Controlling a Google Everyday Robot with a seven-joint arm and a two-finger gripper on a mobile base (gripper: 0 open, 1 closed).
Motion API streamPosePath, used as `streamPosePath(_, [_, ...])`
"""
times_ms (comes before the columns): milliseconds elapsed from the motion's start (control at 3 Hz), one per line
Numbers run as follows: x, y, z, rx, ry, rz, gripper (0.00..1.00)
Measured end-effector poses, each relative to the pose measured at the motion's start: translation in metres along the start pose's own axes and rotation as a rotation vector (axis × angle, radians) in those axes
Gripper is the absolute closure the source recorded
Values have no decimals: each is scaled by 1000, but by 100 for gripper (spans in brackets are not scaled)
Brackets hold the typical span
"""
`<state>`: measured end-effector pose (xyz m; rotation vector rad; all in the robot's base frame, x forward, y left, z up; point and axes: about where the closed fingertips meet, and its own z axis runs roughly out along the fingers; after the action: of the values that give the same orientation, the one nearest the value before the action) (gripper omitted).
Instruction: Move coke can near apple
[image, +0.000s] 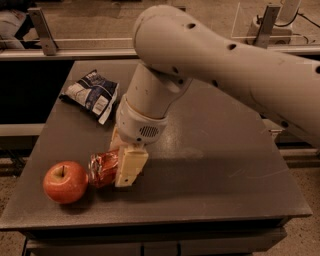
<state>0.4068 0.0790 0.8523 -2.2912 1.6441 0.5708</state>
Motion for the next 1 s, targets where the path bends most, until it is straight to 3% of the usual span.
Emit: streamPosePath(1000, [3, 2, 8, -9, 27, -15, 36])
